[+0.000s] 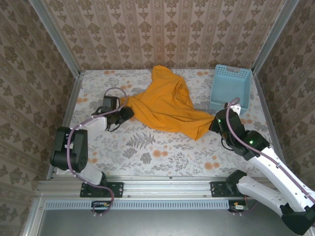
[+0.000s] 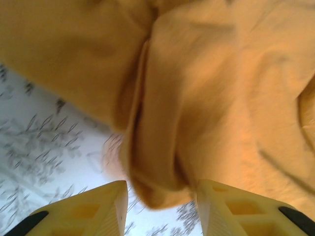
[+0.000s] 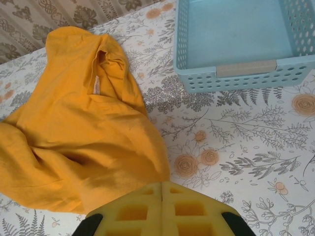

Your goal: Fold the inside-out t-shirt

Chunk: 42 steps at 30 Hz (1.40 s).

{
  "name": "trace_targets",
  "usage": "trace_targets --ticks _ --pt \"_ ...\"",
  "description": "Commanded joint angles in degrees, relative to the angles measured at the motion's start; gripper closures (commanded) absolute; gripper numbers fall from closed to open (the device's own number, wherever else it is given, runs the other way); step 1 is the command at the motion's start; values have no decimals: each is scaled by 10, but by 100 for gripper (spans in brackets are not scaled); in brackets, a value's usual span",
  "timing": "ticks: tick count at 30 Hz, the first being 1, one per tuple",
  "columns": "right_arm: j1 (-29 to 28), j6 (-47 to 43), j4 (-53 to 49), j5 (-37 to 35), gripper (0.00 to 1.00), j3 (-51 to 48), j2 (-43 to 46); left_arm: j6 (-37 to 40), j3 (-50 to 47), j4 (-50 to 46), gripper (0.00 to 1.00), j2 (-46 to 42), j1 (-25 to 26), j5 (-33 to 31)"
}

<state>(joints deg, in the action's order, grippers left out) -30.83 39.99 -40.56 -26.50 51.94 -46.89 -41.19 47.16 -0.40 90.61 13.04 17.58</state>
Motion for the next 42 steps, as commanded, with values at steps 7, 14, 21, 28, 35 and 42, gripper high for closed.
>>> trace_targets --ticks 7,14,21,28,35,42 --pt "10 -7 -4 4 100 2 4 -43 -24 73 69 37 -14 42" --pt "15 -4 2 13 100 -6 5 -72 -92 70 63 -41 -18 -21" --pt "17 -3 -2 15 100 -5 9 -100 -111 139 72 -5 -28 12" --pt "19 1 1 18 100 -13 9 -94 -103 178 70 17 -24 34" --pt "20 1 5 21 100 -18 7 -97 -101 193 68 36 -20 38" --pt "21 3 7 23 100 -23 5 -92 -96 205 66 33 -5 37"
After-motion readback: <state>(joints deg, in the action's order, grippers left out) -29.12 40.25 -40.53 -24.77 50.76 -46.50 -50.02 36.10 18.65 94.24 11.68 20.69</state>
